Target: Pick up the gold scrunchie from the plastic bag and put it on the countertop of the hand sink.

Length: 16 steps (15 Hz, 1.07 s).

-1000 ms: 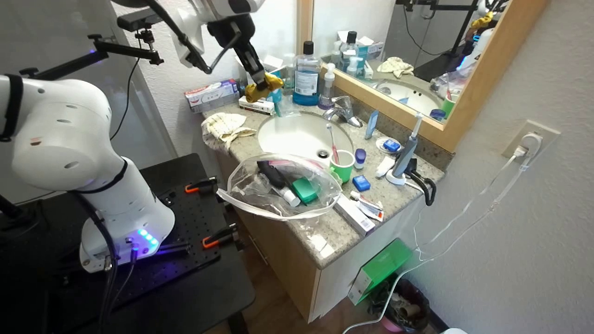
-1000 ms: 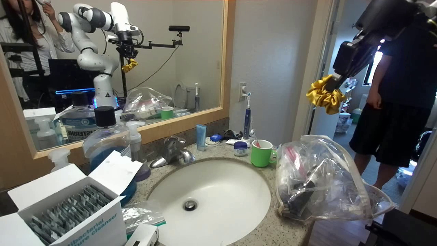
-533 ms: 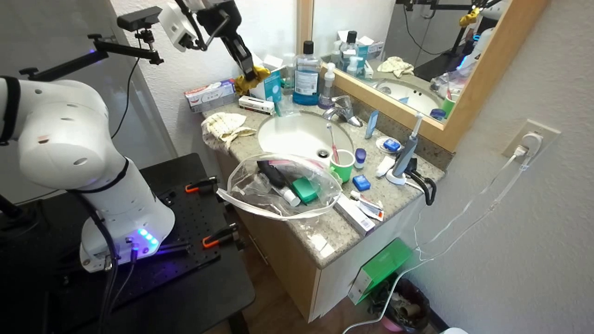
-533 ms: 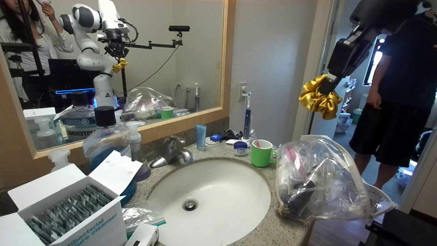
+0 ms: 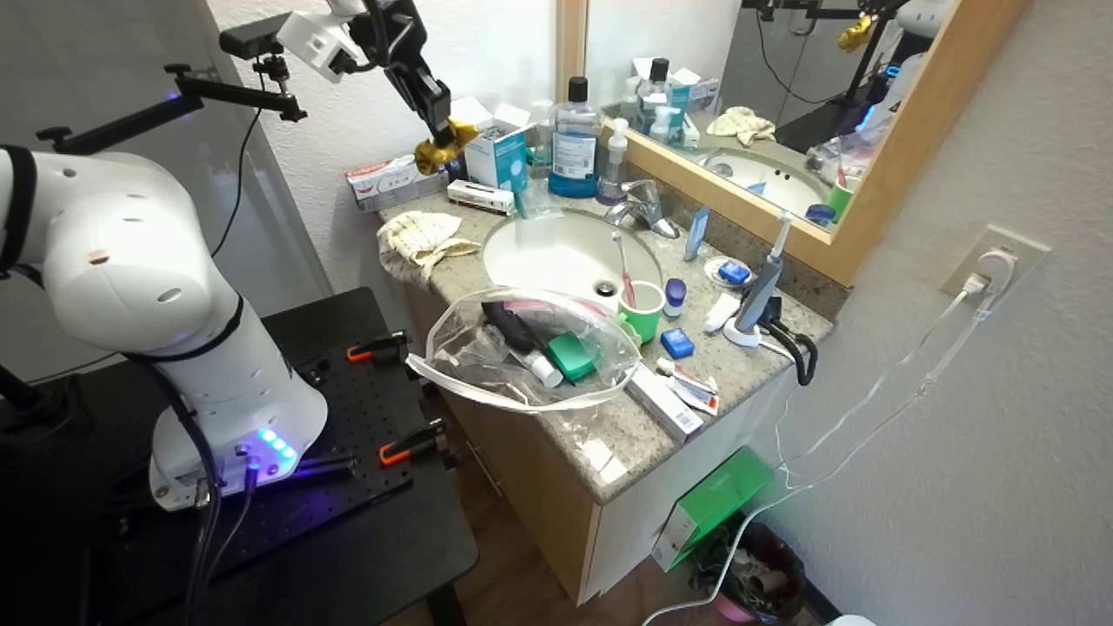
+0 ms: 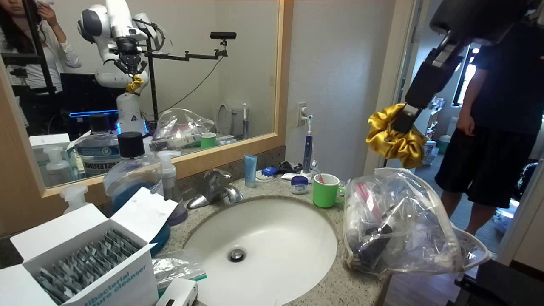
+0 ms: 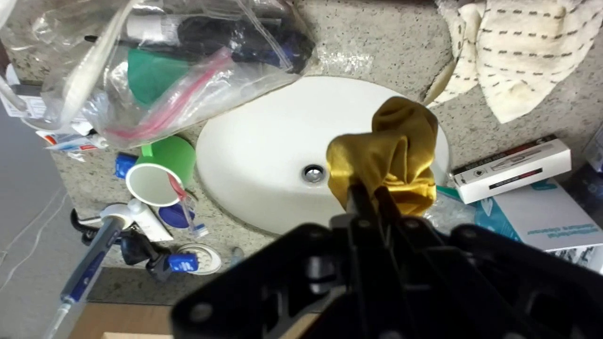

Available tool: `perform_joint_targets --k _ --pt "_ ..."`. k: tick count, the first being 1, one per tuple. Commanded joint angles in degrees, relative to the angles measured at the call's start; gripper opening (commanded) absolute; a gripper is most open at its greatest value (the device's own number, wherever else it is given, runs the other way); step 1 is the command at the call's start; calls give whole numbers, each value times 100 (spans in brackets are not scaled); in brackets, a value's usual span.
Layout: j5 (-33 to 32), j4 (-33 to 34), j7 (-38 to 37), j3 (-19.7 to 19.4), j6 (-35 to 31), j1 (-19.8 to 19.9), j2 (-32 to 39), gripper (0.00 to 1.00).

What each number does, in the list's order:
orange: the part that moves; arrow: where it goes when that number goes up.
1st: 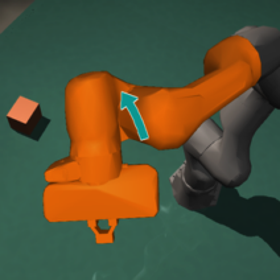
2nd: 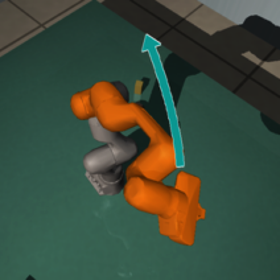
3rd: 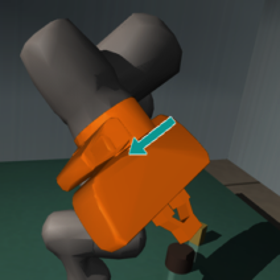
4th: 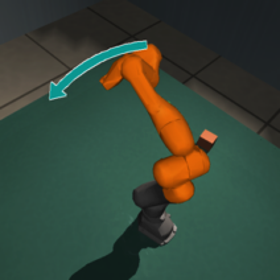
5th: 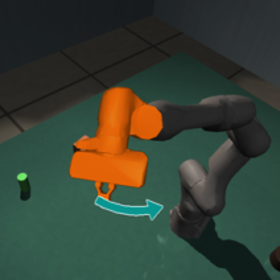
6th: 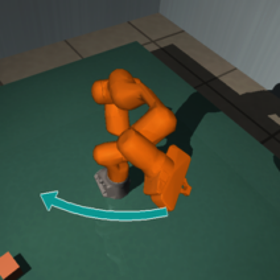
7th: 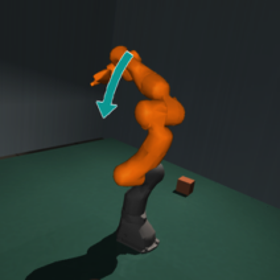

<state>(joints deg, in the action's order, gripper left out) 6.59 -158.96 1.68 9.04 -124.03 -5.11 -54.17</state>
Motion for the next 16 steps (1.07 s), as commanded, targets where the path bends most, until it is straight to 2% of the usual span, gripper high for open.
perform_joint_targets --k 1,7,16 --pt "-146 128 -99 140 122 -325 237 2" --pt "-154 140 192 88 -29 -710 685 2" --pt "-360 110 271 105 -316 -824 1423 2"
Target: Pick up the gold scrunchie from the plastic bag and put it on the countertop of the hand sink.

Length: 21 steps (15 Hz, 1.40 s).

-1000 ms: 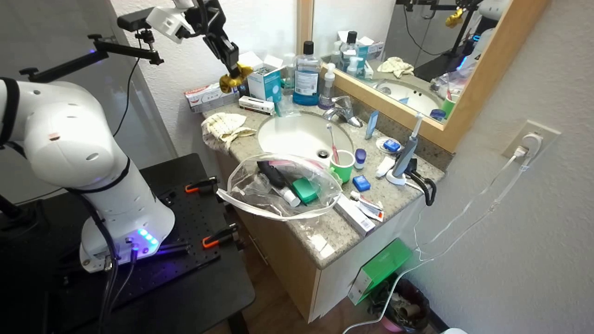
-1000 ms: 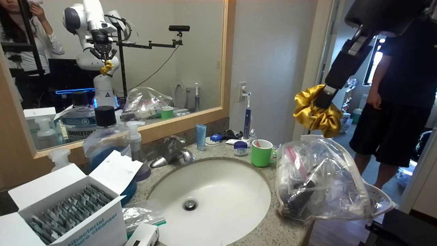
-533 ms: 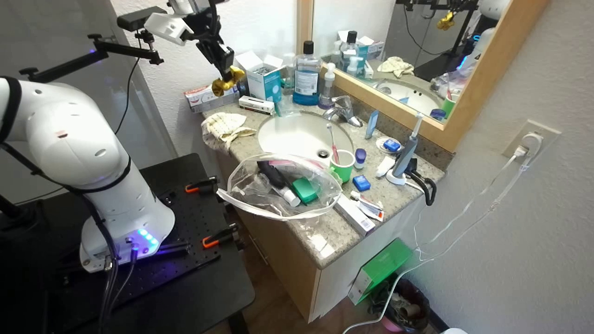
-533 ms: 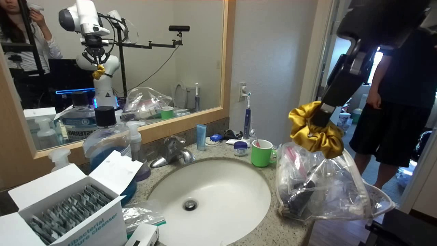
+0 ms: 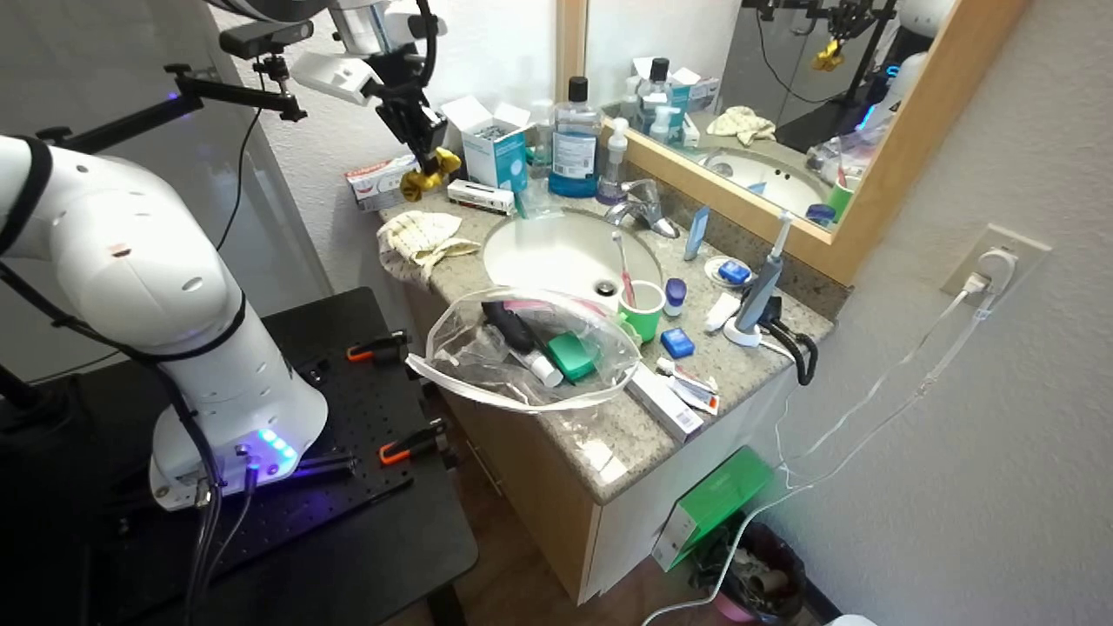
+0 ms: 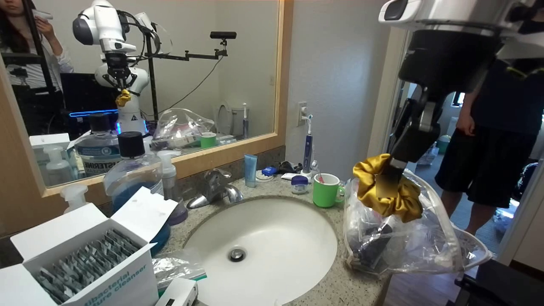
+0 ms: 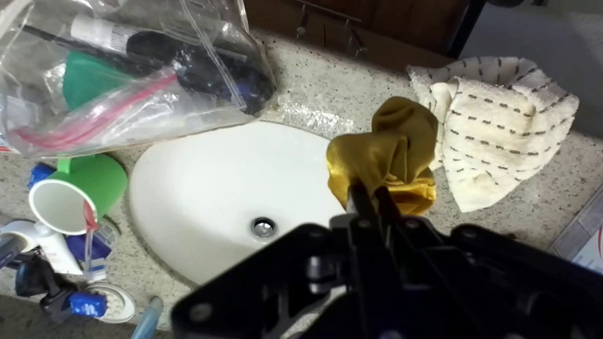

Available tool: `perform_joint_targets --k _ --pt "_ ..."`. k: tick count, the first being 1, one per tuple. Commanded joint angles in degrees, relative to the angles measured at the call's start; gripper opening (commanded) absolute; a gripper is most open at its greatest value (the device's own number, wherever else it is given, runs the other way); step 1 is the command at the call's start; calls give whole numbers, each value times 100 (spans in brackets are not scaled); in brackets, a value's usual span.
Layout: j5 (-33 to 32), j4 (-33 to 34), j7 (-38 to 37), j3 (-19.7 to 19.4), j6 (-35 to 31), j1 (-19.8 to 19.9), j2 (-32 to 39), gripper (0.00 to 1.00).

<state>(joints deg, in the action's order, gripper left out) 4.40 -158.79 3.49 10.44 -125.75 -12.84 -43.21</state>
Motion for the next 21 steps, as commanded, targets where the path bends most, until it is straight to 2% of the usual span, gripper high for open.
perform_joint_targets --k 1,11,21 --pt "-151 101 92 -34 -164 -56 400 2" --pt "-674 199 -374 267 -500 58 1446 2" --pt "-690 211 -109 309 -1267 -166 2244 2"
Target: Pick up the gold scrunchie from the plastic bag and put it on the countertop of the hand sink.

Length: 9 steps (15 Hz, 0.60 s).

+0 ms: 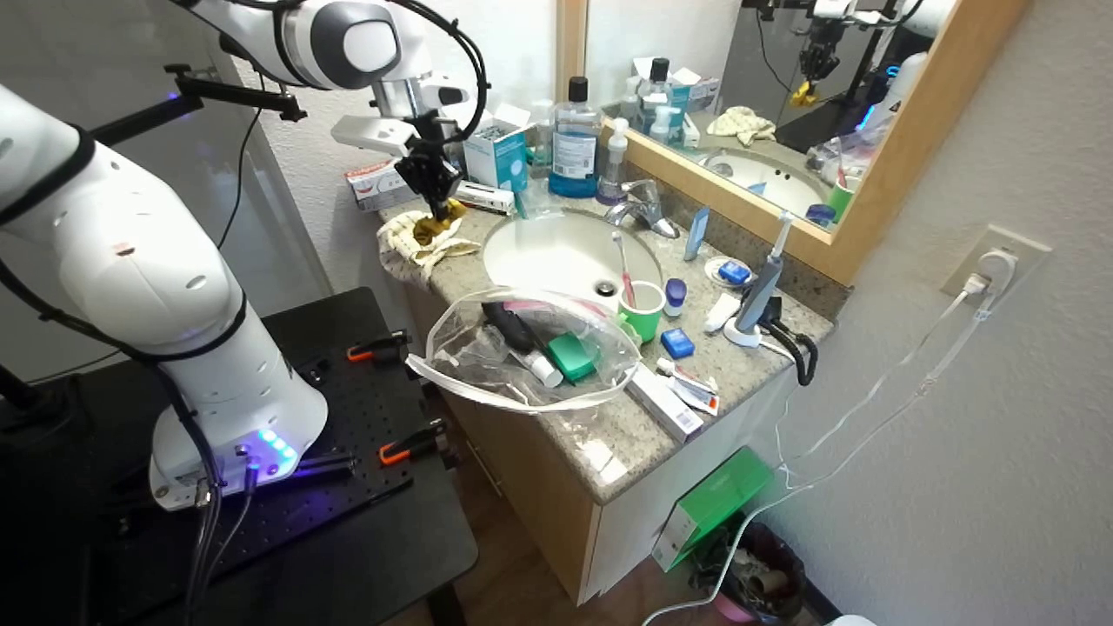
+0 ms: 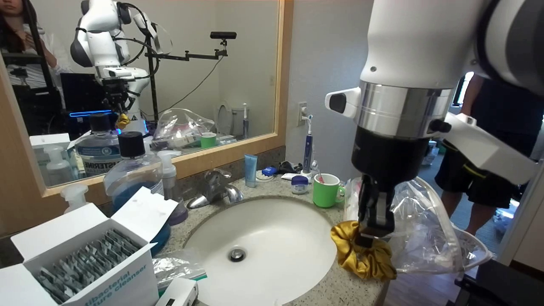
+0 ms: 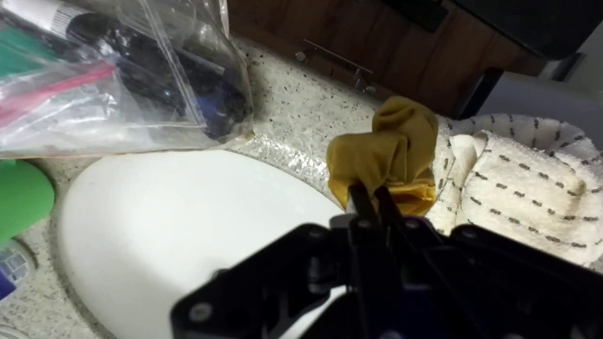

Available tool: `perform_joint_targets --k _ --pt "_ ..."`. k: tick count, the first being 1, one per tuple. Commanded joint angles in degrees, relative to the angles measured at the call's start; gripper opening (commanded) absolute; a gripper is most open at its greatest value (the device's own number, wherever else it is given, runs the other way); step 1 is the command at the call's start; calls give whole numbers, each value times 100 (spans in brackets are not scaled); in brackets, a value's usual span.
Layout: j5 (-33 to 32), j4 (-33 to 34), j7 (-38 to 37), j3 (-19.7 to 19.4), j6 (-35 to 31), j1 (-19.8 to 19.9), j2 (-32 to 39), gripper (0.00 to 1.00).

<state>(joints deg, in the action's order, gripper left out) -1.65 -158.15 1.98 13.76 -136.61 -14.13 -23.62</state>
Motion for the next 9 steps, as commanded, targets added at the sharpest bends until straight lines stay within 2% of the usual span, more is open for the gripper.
perform_joint_targets --k 1,9 --pt "-93 175 59 -28 -233 -28 377 2" --pt "-148 559 84 -32 -327 36 1212 2"
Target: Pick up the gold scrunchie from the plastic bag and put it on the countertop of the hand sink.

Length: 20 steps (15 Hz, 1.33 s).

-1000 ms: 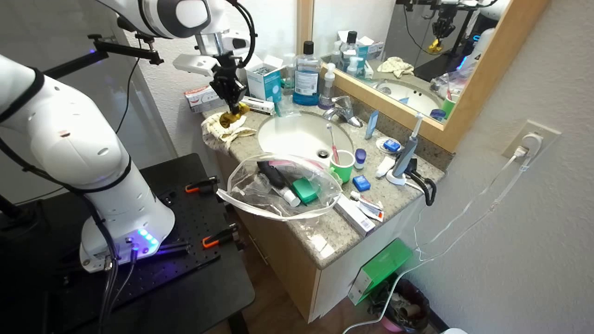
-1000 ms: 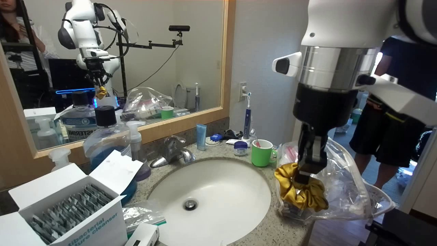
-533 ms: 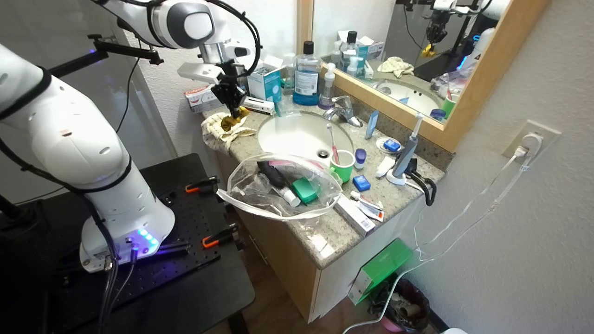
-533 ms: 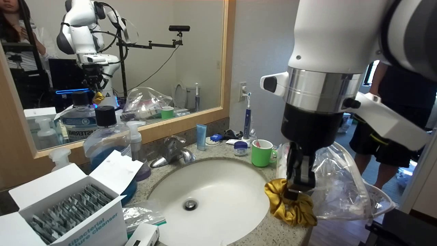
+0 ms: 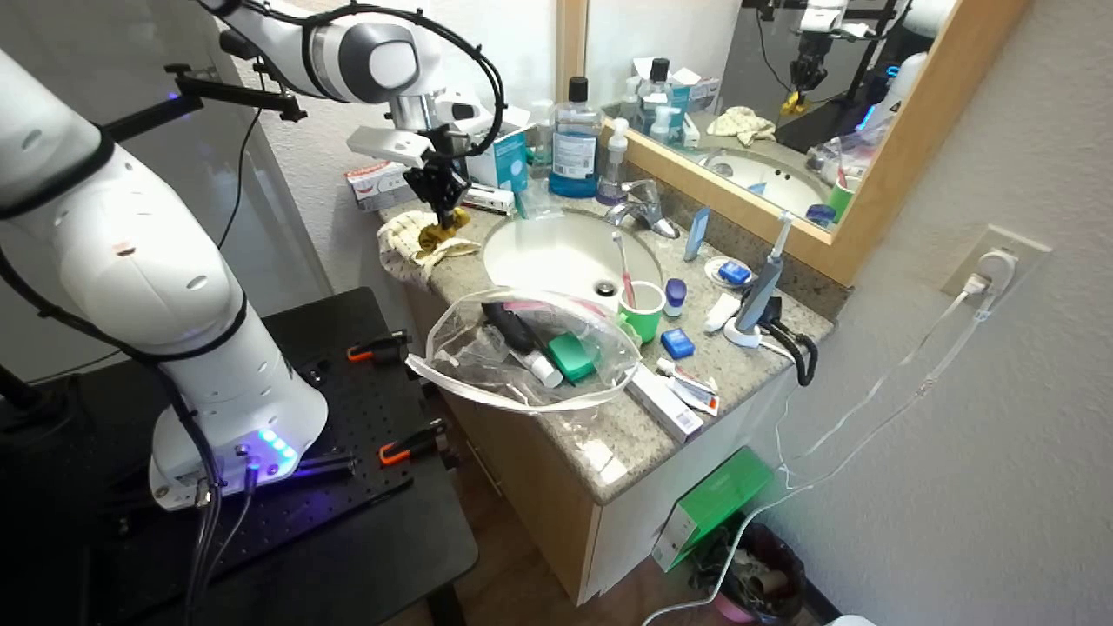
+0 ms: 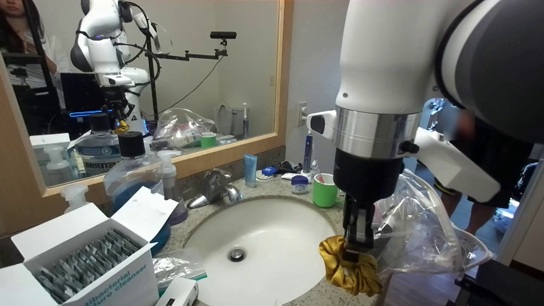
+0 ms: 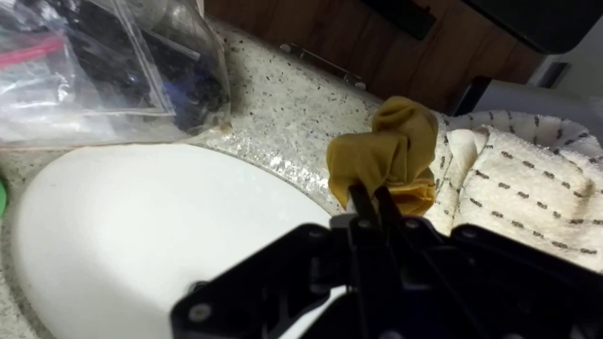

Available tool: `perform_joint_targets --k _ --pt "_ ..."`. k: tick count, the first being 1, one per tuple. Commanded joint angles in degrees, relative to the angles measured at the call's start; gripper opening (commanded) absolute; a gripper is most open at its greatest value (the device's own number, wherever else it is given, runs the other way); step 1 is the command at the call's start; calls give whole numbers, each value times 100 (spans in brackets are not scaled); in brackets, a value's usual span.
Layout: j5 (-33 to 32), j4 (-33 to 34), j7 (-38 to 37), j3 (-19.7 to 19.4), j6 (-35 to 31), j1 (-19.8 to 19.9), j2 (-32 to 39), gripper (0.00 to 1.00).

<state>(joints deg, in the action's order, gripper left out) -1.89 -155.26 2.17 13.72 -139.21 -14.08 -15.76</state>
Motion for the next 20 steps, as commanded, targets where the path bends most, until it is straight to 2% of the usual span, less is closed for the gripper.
perform_joint_targets --k 1,10,20 --pt "-133 330 47 -26 -57 42 548 2" --pt "-112 761 14 -50 -36 66 1427 2" --pt "-247 809 -221 -40 -103 41 1831 2"
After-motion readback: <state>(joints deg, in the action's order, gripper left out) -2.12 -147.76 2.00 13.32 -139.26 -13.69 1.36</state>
